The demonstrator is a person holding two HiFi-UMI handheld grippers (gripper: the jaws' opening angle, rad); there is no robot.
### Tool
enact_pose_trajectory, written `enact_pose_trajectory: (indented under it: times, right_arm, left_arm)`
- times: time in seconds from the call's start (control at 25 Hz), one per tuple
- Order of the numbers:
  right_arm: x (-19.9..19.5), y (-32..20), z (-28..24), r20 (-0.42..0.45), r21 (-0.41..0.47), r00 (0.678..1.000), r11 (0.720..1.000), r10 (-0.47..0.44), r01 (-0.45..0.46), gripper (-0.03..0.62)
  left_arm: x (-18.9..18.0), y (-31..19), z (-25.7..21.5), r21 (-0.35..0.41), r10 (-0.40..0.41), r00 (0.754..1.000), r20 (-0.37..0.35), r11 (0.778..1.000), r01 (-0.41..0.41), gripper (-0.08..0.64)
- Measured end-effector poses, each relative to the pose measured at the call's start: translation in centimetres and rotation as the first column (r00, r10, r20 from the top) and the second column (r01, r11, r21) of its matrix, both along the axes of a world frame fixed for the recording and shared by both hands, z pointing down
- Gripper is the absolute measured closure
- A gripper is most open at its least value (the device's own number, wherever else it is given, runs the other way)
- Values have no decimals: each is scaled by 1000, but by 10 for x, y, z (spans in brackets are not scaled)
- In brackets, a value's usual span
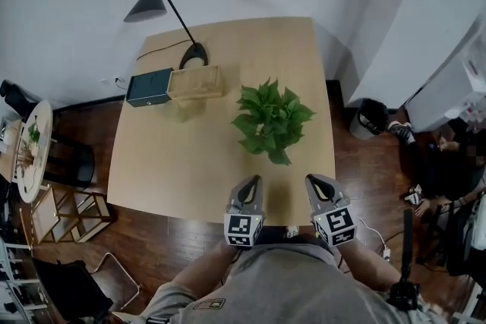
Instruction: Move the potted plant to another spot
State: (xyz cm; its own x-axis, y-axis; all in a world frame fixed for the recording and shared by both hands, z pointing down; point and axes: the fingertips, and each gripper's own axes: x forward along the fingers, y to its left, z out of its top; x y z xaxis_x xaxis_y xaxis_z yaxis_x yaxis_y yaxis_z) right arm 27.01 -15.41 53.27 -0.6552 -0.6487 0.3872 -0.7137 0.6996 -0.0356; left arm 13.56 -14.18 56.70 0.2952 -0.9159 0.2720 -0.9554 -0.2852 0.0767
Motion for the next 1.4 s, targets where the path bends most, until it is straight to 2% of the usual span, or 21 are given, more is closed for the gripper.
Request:
enact_pose_trajectory:
  times: [0.04,0.12,0.28,0.48,0.6,0.72,0.88,1.24,1.4]
  right_arm:
    - [0,-3,4,-15,-10,1000,1000,-1,1,588]
    - [0,-9,11,-45,-28,999,1000,2,-3,588]
    - [5,-15,23,-89,-65,995,997,32,-38,588]
    - [12,-23,45,-141,-120,988,990,59,-76,588]
    - [9,-32,54,-156,-143,986,986,61,-83,588]
    - [4,-43,60,-172,-149,984,986,54,-81,588]
    - [3,-60,70,-206,-154,977,985,49,-82,588]
    - [10,-100,97,-300,-163,954,985,-1,-50,586]
    - [2,-123,106,-338,-154,940,988,-40,-13,586]
  left_arm:
    - [-1,-6,11,-12,16,1000,8,1000,-16,560]
    - [1,-18,32,-32,70,997,22,997,-69,516]
    - [1,-44,65,-71,159,987,37,985,-157,379]
    - [5,-79,76,-52,221,973,62,975,-218,246]
    - [9,-93,80,-46,289,954,83,957,-286,151]
    - [11,-104,82,-38,363,926,100,932,-361,96]
    - [13,-116,84,-28,452,885,116,892,-452,59]
    - [27,-132,79,-6,630,758,169,770,-638,40]
    - [27,-138,78,1,662,726,184,739,-674,60]
